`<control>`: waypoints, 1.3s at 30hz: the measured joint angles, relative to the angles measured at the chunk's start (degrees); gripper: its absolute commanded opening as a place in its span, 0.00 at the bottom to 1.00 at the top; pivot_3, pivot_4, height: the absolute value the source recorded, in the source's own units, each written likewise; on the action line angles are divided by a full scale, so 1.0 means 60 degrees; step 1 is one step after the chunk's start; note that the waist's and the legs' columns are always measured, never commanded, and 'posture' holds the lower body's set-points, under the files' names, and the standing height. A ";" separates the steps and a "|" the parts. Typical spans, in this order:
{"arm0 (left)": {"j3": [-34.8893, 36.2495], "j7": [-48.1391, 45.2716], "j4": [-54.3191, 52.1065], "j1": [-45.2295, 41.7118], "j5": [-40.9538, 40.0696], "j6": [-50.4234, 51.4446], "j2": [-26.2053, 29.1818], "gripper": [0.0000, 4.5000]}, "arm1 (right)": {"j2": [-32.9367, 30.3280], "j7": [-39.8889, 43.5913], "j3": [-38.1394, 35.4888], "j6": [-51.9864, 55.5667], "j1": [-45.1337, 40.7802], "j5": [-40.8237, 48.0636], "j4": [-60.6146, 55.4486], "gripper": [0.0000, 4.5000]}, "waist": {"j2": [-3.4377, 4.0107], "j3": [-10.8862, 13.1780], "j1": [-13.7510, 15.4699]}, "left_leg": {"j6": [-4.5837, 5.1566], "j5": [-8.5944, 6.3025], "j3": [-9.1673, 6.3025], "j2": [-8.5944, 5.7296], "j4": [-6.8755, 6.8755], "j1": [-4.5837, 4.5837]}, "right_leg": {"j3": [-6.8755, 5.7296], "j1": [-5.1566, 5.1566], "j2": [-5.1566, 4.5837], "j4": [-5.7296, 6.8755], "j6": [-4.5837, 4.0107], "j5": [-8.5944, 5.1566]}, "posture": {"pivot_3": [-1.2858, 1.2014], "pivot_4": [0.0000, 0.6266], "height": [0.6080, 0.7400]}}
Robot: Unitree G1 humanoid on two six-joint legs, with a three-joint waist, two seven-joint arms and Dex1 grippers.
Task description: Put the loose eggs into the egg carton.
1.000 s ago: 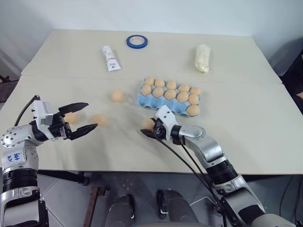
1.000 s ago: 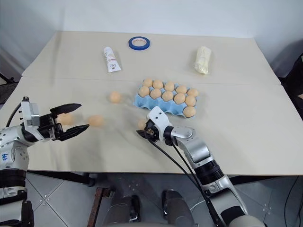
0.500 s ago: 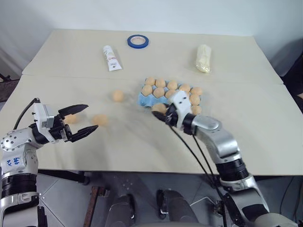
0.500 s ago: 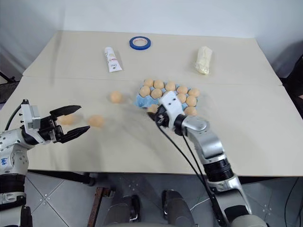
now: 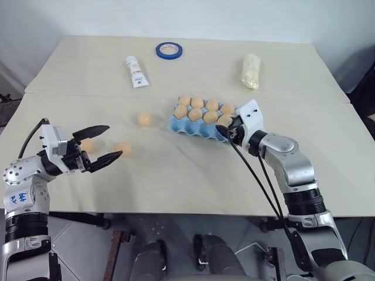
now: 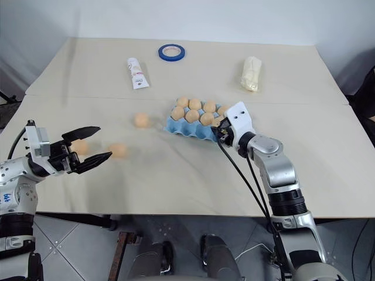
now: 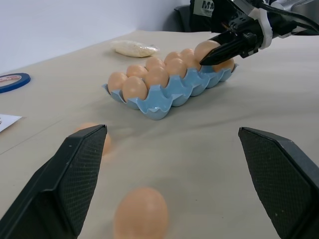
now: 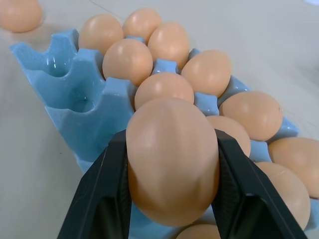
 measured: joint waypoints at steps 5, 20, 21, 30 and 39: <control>0.0001 0.0001 -0.0002 0.0000 0.0000 0.0000 0.0000 1.00 | -0.0072 0.0262 0.0103 0.0247 0.0011 0.0066 -0.0150 0.97 | 0.0000 0.0000 0.0001 | 0.0000 0.0000 0.0000 0.0000 0.0003 0.0002 | 0.0001 0.0000 0.0000 0.0006 0.0000 0.0000 | 0.52 0.24 1.00; 0.0050 0.0281 0.0087 -0.0153 0.0015 -0.0020 0.0040 1.00 | -0.1802 0.2264 -0.0180 0.0644 0.0451 0.1131 -0.1463 0.99 | 0.0000 0.0000 0.0052 | 0.0001 0.0000 -0.0004 0.0001 0.0000 -0.0003 | -0.0002 0.0001 0.0001 -0.0006 0.0002 -0.0001 | 0.52 0.24 1.00; 0.0102 0.0357 0.0089 -0.0190 0.0021 -0.0021 0.0065 1.00 | -0.1892 0.2532 -0.0273 0.0644 0.0552 0.1355 -0.1650 0.99 | 0.0000 0.0001 0.0048 | 0.0002 -0.0001 -0.0003 0.0001 0.0000 -0.0004 | -0.0002 0.0001 0.0002 -0.0007 0.0003 -0.0001 | 0.52 0.24 1.00; 0.1600 0.1512 -0.0285 0.1151 0.0037 -0.0083 0.0653 1.00 | -0.3327 0.5810 -0.1353 -0.0403 0.3476 0.3374 -0.2738 0.99 | 0.0000 0.0001 -0.0013 | 0.0005 -0.0017 0.0002 0.0012 -0.0009 0.0009 | 0.0003 0.0017 0.0007 -0.0031 0.0017 -0.0006 | 0.52 0.24 1.00; 0.3039 0.1837 -0.1502 0.3632 -0.0291 0.0301 0.0668 1.00 | -0.3815 0.6966 -0.1880 -0.1285 0.3760 0.3751 -0.1624 0.99 | 0.0006 0.0005 0.0071 | -0.0049 -0.0044 0.0002 0.0040 -0.0009 0.0044 | -0.0029 0.0065 -0.0016 -0.0057 -0.0022 -0.0016 | 0.52 0.24 1.00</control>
